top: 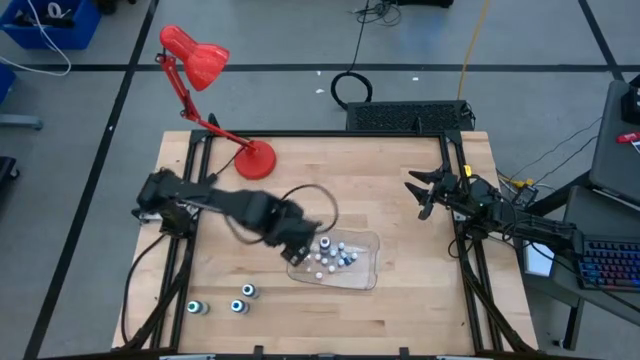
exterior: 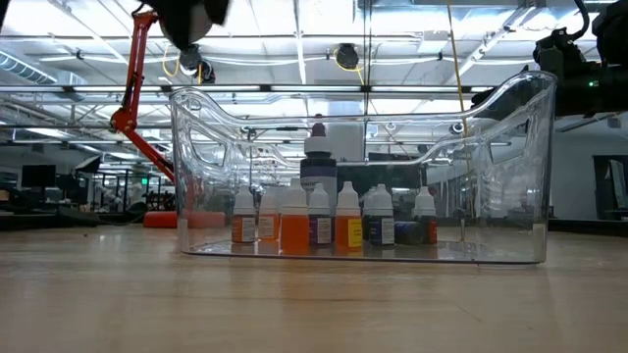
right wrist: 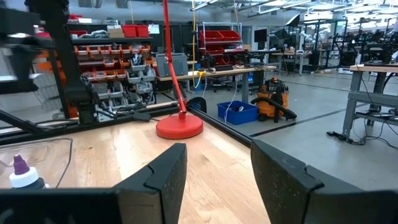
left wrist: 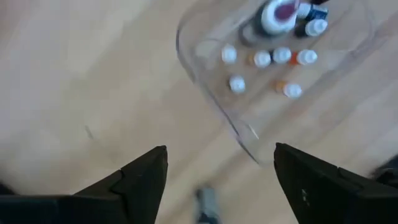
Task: Pick & Place food coloring
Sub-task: Put the large black food coloring bottle into the transparent bin
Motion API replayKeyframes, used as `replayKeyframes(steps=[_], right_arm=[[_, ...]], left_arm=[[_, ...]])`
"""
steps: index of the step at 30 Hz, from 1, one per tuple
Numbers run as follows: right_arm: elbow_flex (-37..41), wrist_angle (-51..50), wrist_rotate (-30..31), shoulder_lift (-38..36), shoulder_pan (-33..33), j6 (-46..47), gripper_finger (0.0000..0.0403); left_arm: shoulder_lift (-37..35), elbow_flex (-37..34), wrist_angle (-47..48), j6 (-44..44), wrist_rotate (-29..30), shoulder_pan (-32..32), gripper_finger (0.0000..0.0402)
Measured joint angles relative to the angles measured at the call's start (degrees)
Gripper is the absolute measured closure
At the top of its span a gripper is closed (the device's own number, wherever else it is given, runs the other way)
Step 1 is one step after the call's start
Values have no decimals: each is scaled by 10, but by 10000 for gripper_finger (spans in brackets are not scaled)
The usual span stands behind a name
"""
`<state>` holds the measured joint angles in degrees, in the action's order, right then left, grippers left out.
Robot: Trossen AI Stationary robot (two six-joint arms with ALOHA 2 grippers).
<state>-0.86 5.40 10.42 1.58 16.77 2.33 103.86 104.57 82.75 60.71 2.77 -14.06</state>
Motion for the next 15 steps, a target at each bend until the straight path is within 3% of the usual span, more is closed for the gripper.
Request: replayKeyframes(steps=[7, 15], right_arm=[[0, 0, 0, 0, 0, 0, 236], [0, 0, 0, 0, 0, 0, 236]], left_arm=[[-3, 0, 46, 262, 2, -105, 125], [11, -36, 37, 416, 2, -202, 124]])
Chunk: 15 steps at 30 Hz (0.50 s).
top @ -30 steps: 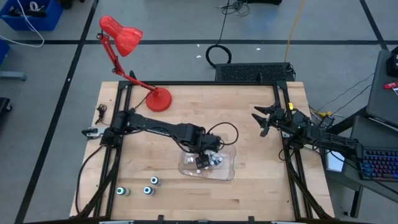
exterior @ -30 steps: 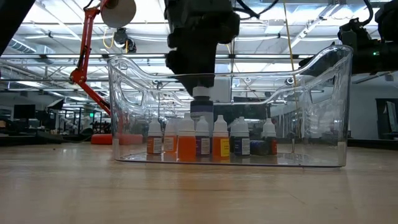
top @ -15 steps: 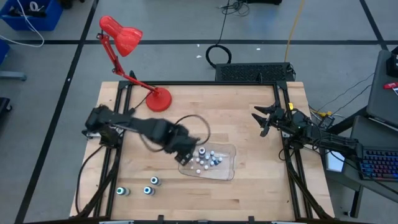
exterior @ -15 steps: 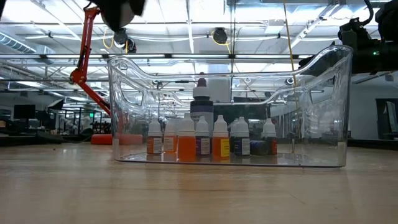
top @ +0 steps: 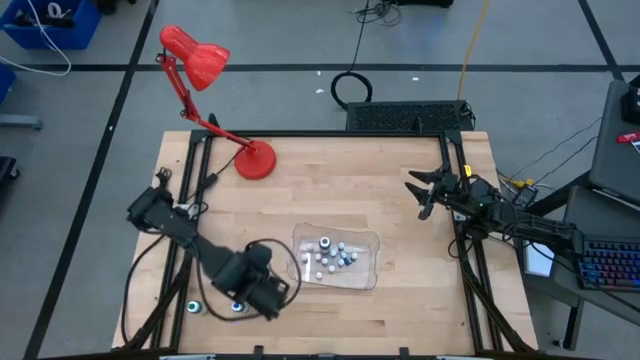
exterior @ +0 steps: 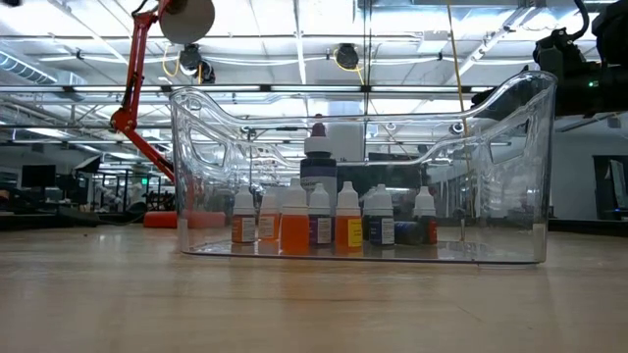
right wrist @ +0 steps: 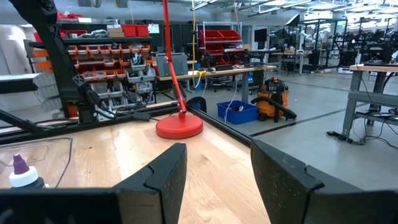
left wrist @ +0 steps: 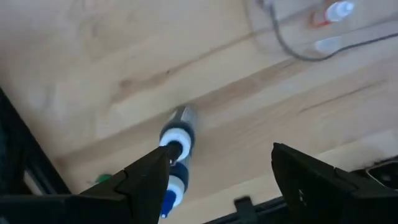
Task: Pick & Place food coloring
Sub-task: Put the large black food coloring bottle into the transparent bin
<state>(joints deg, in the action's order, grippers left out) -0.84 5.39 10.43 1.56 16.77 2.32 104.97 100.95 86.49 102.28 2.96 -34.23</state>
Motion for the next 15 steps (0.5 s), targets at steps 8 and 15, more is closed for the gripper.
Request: replayKeyframes(steps=[8, 15], right_arm=[[0, 0, 0, 0, 0, 0, 236], [0, 0, 0, 0, 0, 0, 236]], left_arm=[[-1, -91, -41, 55, -31, -30, 124], [0, -154, -123, 31, -36, -29, 124]])
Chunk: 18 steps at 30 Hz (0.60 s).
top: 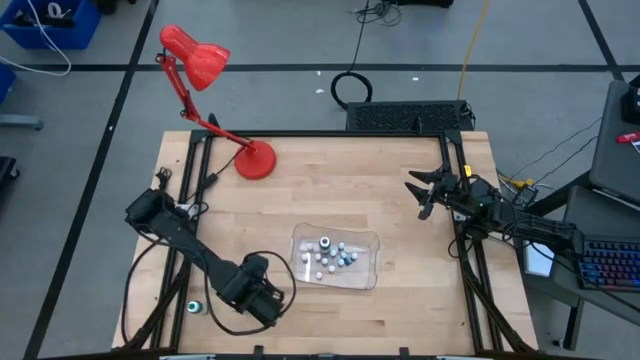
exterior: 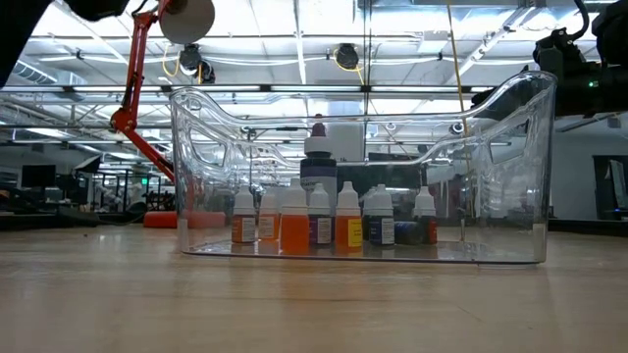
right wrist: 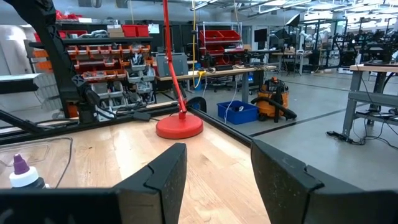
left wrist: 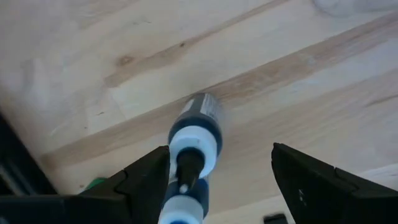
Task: Pick & Place food coloring
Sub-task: Put the large black food coloring bottle into the transparent bin
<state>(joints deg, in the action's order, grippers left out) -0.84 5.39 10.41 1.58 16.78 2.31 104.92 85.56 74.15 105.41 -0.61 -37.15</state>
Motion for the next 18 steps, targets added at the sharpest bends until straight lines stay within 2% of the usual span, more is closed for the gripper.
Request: replayKeyframes(steps=[6, 18], right_arm=[[0, 0, 0, 0, 0, 0, 236], [0, 0, 0, 0, 0, 0, 236]], left_arm=[[0, -28, -19, -14, -10, 0, 124], [0, -29, -15, -23, -9, 0, 124]])
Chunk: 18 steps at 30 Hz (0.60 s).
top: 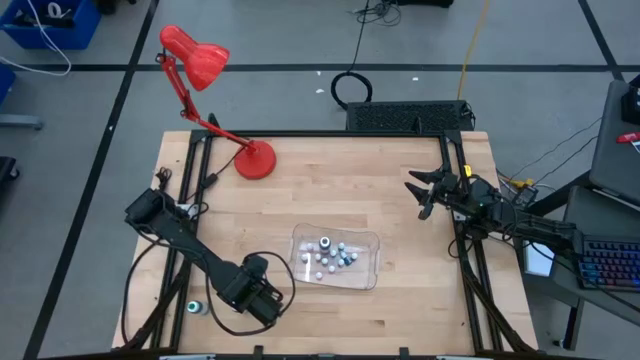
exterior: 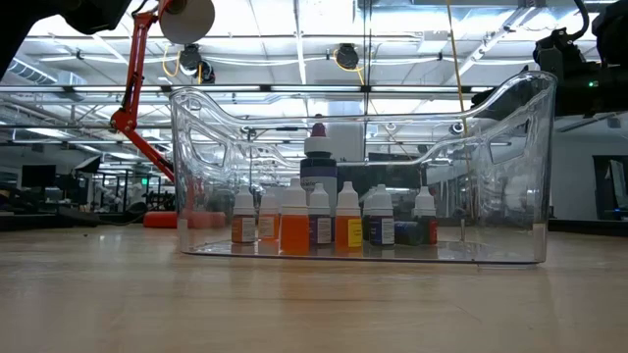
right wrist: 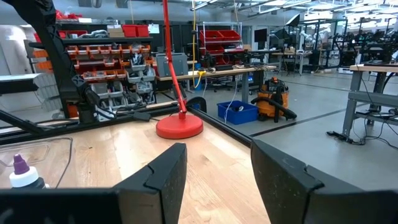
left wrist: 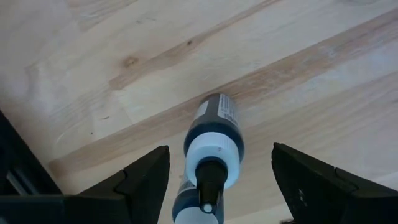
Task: Pick & Place food coloring
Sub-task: Put the large black food coloring bottle into the transparent bin
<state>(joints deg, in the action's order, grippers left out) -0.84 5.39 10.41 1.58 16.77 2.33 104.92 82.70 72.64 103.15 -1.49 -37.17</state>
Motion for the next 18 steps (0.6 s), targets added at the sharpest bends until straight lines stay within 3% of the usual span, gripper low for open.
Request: replayKeyframes(steps=[18], right_arm=[[0, 0, 0, 0, 0, 0, 236]], left_arm=[[0, 0, 0, -9, -1, -2, 124]])
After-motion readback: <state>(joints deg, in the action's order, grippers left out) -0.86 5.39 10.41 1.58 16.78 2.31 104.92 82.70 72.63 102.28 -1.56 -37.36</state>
